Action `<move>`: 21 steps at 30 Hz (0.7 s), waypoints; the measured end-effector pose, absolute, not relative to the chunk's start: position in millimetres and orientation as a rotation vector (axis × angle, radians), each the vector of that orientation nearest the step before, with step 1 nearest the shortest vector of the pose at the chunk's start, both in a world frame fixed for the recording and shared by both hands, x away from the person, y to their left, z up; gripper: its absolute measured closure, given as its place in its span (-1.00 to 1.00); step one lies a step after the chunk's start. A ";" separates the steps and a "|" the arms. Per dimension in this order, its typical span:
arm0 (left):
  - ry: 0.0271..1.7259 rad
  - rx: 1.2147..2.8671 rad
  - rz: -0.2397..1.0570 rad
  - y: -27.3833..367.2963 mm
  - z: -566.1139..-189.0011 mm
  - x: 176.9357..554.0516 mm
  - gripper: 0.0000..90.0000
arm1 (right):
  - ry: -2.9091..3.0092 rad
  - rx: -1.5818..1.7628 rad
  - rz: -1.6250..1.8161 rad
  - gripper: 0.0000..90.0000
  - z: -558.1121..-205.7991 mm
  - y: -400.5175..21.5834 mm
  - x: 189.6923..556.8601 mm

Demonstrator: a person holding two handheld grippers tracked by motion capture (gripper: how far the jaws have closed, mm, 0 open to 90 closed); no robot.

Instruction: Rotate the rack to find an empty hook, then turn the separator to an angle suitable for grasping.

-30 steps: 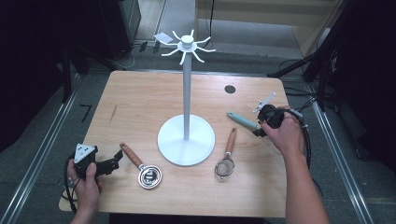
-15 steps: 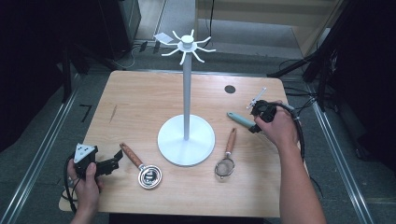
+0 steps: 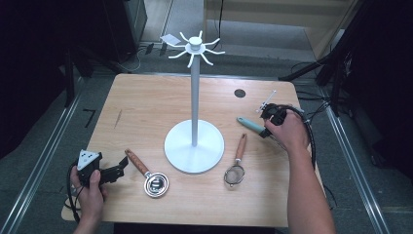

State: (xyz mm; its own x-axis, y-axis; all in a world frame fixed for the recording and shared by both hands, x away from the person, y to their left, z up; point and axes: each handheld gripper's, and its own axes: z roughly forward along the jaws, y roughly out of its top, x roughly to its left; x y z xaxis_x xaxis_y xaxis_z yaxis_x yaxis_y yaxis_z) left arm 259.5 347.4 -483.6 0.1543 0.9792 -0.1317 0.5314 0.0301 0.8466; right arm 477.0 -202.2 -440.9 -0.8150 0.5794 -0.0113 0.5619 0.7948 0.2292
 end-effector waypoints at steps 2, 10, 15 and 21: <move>1.485 1.612 0.691 347.3 -483.6 259.5 -1.00 | 2.908 0.922 0.335 0.15 -442.3 -202.4 478.3; 1.486 1.612 0.693 347.3 -483.6 259.4 -1.00 | 2.922 0.917 0.312 0.20 -446.8 -199.7 480.5; 1.484 1.612 0.692 347.3 -483.7 259.4 -1.00 | 2.920 0.921 0.288 0.23 -448.9 -199.0 482.4; 1.487 1.614 0.690 347.5 -483.6 259.5 -1.00 | 2.921 0.937 0.281 0.24 -451.9 -196.3 485.9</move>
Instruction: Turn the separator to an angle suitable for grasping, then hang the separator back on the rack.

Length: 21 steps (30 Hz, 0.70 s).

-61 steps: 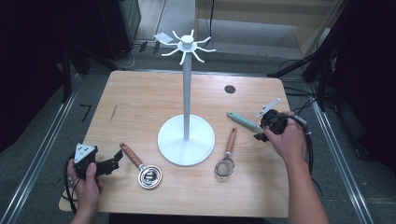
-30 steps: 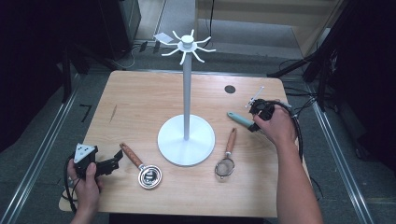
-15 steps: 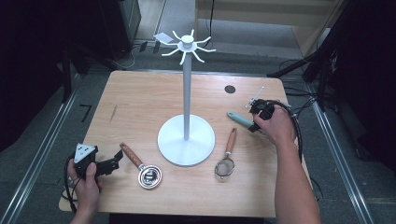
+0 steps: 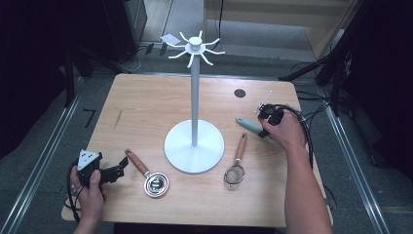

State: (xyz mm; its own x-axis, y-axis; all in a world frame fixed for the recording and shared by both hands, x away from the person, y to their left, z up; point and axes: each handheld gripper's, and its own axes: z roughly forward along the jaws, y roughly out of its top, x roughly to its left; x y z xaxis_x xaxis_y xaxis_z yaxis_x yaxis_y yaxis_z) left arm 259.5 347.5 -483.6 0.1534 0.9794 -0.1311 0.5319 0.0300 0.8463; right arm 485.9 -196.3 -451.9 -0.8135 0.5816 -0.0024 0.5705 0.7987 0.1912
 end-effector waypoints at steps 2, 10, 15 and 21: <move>1.487 1.613 0.691 347.5 -483.6 259.5 -1.00 | 2.936 0.928 0.247 0.26 -452.9 -192.6 488.2; 1.486 1.611 0.690 347.6 -483.7 259.6 -1.00 | 2.937 0.866 0.177 0.30 -456.9 -184.0 491.1; 1.488 1.610 0.688 347.6 -483.6 259.6 -1.00 | 2.940 0.880 0.166 0.29 -459.8 -184.3 491.8; 1.488 1.611 0.686 347.6 -483.7 259.7 -1.00 | 2.962 0.887 0.158 0.25 -464.2 -186.6 492.3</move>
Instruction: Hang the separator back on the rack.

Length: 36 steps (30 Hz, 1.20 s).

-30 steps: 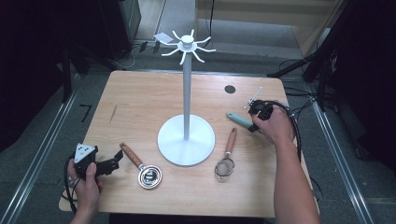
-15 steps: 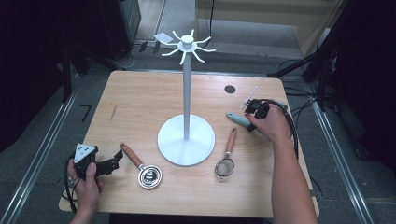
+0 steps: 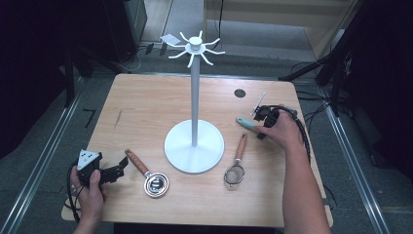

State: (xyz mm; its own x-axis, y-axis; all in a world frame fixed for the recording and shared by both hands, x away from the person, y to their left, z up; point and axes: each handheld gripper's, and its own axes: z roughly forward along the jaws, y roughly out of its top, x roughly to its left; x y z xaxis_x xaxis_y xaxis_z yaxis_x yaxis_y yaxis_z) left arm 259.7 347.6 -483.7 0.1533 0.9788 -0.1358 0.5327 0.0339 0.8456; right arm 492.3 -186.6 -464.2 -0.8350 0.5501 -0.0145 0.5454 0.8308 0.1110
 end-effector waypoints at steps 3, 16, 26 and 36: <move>1.488 1.610 0.685 347.7 -483.7 259.7 -1.00 | 2.970 0.912 0.164 0.25 -464.1 -188.2 493.2; 1.488 1.608 0.687 347.8 -483.7 259.5 -1.00 | 2.988 0.898 0.117 0.34 -463.6 -187.8 495.4; 1.492 1.606 0.687 347.7 -483.7 259.7 -1.00 | 2.989 0.898 0.099 0.38 -463.5 -184.8 498.0; 1.497 1.606 0.684 347.7 -483.9 260.2 -1.00 | 2.996 0.898 0.093 0.52 -462.9 -183.3 498.2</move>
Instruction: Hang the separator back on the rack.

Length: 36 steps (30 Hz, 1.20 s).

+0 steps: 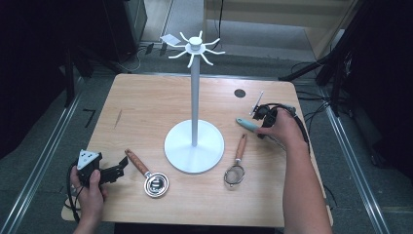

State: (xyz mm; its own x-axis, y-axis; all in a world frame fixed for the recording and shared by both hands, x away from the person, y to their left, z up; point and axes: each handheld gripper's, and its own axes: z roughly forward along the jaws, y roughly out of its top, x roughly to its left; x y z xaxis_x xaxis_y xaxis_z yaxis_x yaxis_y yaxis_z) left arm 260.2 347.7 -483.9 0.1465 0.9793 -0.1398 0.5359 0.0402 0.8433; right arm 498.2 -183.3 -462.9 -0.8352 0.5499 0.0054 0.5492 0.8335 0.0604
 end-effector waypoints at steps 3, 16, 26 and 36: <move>1.498 1.606 0.685 347.6 -483.9 260.1 -1.00 | 2.995 0.910 0.104 0.55 -462.9 -183.9 497.9; 1.501 1.605 0.686 348.0 -484.0 260.2 -1.00 | 2.986 0.919 0.035 0.57 -462.6 -178.7 498.2; 1.504 1.603 0.688 347.8 -483.9 259.9 -1.00 | 2.933 0.989 0.047 0.58 -462.5 -184.4 496.5; 1.505 1.603 0.690 347.8 -483.9 260.0 -1.00 | 2.832 1.068 0.241 0.58 -442.6 -200.8 485.4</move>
State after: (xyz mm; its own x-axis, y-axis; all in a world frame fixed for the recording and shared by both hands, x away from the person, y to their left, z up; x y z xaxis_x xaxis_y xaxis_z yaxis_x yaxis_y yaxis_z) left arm 260.0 347.8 -483.9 0.1382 0.9808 -0.1376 0.5362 0.0427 0.8430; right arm 485.4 -200.8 -442.6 -0.7476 0.6628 -0.0419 0.6461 0.7405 0.1846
